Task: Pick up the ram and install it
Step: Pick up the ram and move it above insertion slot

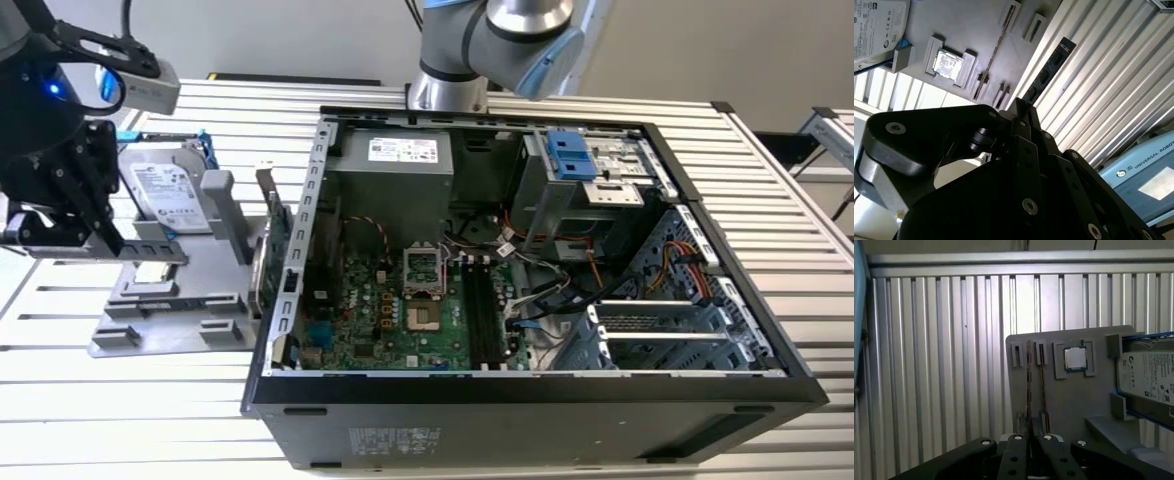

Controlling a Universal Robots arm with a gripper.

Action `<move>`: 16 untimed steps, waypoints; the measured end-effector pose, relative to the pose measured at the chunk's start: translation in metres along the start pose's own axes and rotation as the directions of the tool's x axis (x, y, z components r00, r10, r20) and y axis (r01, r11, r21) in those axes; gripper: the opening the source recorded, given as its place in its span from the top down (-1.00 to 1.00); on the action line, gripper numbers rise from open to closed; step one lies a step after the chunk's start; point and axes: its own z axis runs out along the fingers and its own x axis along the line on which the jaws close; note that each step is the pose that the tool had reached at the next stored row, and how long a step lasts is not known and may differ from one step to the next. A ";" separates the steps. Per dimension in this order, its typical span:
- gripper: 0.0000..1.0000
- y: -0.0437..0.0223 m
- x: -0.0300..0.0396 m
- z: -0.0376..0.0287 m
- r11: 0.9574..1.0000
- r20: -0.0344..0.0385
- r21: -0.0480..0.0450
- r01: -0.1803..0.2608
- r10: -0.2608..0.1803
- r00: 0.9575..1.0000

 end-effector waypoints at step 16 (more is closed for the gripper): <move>1.00 0.0003 -0.0002 -0.0143 1.000 0.000 0.000 0.000 0.000 1.000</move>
